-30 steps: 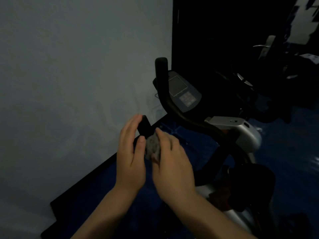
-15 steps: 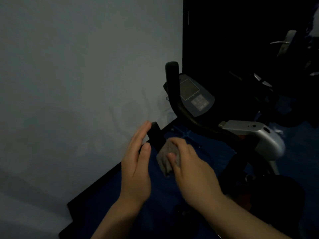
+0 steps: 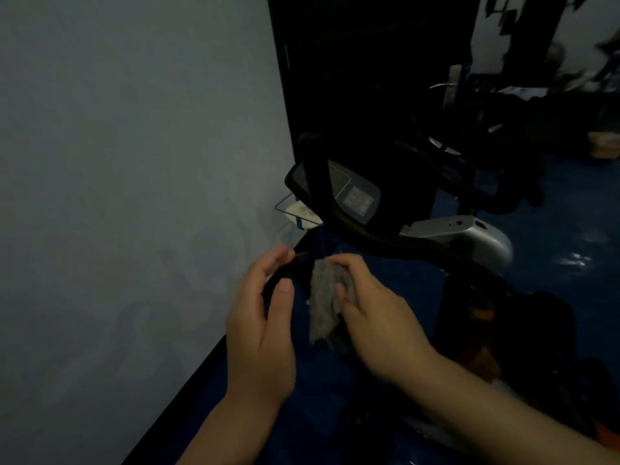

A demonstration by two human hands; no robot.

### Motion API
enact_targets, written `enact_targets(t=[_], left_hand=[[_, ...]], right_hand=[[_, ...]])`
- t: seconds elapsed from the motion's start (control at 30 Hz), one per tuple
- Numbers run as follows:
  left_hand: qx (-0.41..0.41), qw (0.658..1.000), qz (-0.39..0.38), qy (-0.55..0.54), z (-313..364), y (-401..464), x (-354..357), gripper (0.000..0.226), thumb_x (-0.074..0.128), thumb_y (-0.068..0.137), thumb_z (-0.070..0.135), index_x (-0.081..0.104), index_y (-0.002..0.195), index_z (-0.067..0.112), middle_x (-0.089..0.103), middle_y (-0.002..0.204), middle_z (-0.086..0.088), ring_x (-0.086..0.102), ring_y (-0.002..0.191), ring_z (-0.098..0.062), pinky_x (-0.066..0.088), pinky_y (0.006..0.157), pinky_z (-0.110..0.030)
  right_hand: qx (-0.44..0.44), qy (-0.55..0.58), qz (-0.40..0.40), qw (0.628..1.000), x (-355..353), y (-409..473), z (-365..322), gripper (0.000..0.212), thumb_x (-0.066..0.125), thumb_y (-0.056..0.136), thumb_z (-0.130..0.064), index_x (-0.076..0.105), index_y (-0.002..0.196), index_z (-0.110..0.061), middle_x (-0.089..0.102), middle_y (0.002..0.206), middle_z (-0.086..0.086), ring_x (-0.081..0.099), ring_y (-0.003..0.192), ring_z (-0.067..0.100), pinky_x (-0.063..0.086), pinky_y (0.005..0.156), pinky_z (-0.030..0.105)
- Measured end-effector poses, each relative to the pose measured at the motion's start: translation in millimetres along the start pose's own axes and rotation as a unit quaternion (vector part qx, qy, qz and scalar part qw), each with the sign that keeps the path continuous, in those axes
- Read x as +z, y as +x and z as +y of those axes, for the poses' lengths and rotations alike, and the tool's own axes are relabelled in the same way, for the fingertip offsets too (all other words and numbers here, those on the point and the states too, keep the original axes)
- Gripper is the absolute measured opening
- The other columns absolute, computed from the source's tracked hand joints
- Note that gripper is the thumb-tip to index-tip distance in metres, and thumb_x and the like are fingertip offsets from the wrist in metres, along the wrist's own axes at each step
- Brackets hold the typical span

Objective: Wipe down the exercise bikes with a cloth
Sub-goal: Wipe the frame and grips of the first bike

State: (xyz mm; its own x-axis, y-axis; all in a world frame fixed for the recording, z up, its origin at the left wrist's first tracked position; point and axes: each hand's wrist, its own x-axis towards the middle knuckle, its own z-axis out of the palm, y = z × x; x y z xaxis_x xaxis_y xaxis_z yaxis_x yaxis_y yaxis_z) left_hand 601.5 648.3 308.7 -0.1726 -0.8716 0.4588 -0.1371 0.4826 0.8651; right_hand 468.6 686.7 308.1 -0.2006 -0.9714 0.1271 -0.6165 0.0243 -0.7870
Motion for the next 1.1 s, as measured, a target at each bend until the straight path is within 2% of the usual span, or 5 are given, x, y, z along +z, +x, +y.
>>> enact_targets(t=[0.27, 0.5, 0.7, 0.87, 1.1], left_hand=[[0.125, 0.98, -0.148, 0.044, -5, 24, 13, 0.038, 0.035, 0.094, 0.035, 0.053, 0.126, 0.023, 0.057, 0.121, 0.013, 0.051, 0.118, -0.006, 0.041, 0.098, -0.021], [0.313, 0.897, -0.189, 0.249, -8, 24, 35, 0.025, 0.049, 0.088, 0.02, 0.067, 0.104, 0.017, 0.067, 0.112, 0.004, 0.056, 0.115, -0.013, 0.021, 0.115, -0.042], [0.368, 0.819, -0.19, 0.397, -25, 9, 66, 0.04, 0.043, 0.092, 0.028, 0.057, 0.056, 0.018, 0.056, 0.052, 0.001, 0.049, 0.052, -0.018, 0.04, 0.071, -0.035], [0.405, 0.807, -0.165, 0.398, -25, 11, 68, 0.042, 0.045, 0.092, 0.025, 0.048, 0.051, 0.018, 0.048, 0.046, -0.001, 0.043, 0.048, -0.02, 0.034, 0.06, -0.034], [0.405, 0.814, -0.15, 0.388, -29, 8, 70, 0.042, 0.043, 0.092, 0.026, 0.049, 0.052, 0.017, 0.049, 0.048, 0.0, 0.043, 0.05, -0.019, 0.035, 0.062, -0.035]], right_hand=[[-0.039, -0.061, 0.133, 0.988, 15, -32, 8, 0.029, 0.024, 0.096, -0.052, 0.043, 0.113, -0.04, 0.048, 0.116, -0.015, 0.054, 0.096, 0.006, 0.049, 0.079, 0.034], [0.066, -0.098, 0.3, 0.947, -4, -79, 70, 0.026, 0.046, 0.097, -0.017, 0.051, 0.116, -0.034, 0.036, 0.134, -0.019, 0.04, 0.12, -0.003, 0.039, 0.099, 0.016], [0.2, 0.063, 0.357, 0.91, 38, -67, 29, 0.048, 0.033, 0.099, -0.037, 0.012, 0.142, -0.044, 0.007, 0.15, -0.018, 0.021, 0.131, -0.001, 0.021, 0.101, 0.015], [0.336, 0.065, 0.327, 0.881, -3, -24, 53, 0.06, 0.039, 0.1, -0.029, 0.006, 0.149, -0.015, 0.032, 0.146, 0.016, 0.045, 0.12, 0.026, 0.031, 0.08, 0.024], [0.319, -0.002, 0.309, 0.896, 0, -20, 51, 0.068, 0.037, 0.1, -0.036, -0.003, 0.151, -0.016, 0.006, 0.156, 0.01, 0.028, 0.135, 0.027, 0.03, 0.104, 0.031]])
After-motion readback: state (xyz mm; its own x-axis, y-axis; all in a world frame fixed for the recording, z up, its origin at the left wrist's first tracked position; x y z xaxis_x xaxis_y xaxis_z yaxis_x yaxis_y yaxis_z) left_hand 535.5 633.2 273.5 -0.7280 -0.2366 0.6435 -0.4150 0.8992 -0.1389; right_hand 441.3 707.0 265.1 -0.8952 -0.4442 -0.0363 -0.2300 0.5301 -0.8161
